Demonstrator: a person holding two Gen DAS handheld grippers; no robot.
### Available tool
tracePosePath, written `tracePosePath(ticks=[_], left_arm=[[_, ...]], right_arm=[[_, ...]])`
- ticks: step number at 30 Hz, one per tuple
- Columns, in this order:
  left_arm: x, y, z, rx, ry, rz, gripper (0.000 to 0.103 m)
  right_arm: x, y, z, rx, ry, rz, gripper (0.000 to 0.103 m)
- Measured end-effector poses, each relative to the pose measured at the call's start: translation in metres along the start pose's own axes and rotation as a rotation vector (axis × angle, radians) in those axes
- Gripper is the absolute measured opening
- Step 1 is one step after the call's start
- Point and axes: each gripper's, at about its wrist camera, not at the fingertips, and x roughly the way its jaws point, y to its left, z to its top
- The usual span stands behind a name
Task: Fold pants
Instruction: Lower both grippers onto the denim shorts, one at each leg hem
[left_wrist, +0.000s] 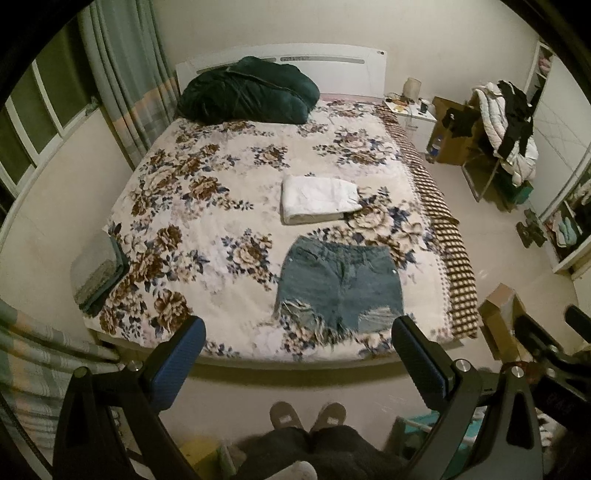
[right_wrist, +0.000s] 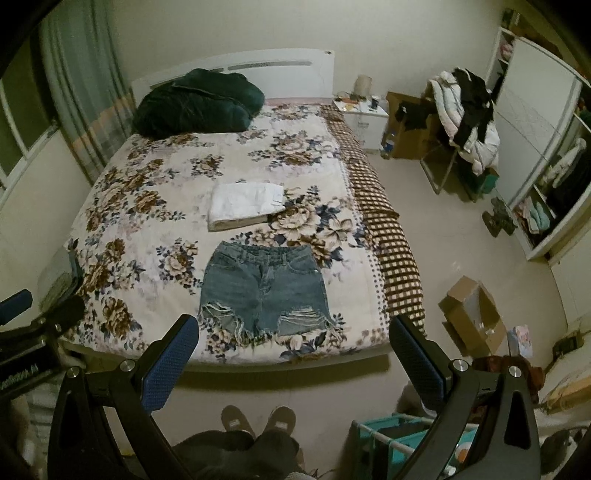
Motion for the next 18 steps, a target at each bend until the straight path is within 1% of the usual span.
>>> tracePosePath(ticks=[1,4,6,8,9,11,12,13,14,15,16,17,18], left_arm=[[0.013,0.007,-0.001,-0.004,-0.013,0.012,0.103],[0.048,0.003,0.011,-0.011,-0.029,0.053,0.103],[0.077,-0.003,0.02,-0.007,-0.018,0.086,0.103],[0.112,-0.018,0.027,0.0,0.005,0.127,0.103],[0.13,-0.019,0.03,0.003,0.029,0.128,0.103],[0.173,-0.044,0.032,0.001,0.068,0.139,0.103],[0.198,-0.058,0.03,-0.005,0.099,0.134,0.103],[0.215,-0.066,0.029,-0.011,0.12,0.124,0.103],[0.248,-0.088,0.025,-0.02,0.154,0.117,0.103],[0.265,-0.098,0.022,-0.024,0.174,0.114,0.103],[0.29,-0.115,0.017,-0.032,0.204,0.105,0.103],[0.324,-0.138,0.008,-0.042,0.237,0.094,0.103],[0.339,-0.149,0.003,-0.047,0.254,0.092,0.103]], right_arm=[[0.012,-0.002,-0.001,0.008,0.002,-0.002,0.103],[0.041,-0.015,0.011,0.038,0.017,-0.016,0.103],[0.075,-0.03,0.022,0.06,0.047,-0.013,0.103],[0.11,-0.046,0.031,0.065,0.064,0.011,0.103],[0.133,-0.055,0.036,0.064,0.086,0.022,0.103],[0.186,-0.075,0.046,0.07,0.136,0.06,0.103],[0.208,-0.083,0.05,0.075,0.149,0.081,0.103],[0.239,-0.095,0.055,0.078,0.166,0.111,0.103],[0.266,-0.103,0.059,0.081,0.18,0.127,0.103],[0.306,-0.117,0.064,0.085,0.203,0.152,0.103],[0.332,-0.126,0.067,0.085,0.218,0.167,0.103],[0.368,-0.14,0.069,0.089,0.247,0.182,0.103],[0.398,-0.151,0.071,0.096,0.267,0.193,0.103]])
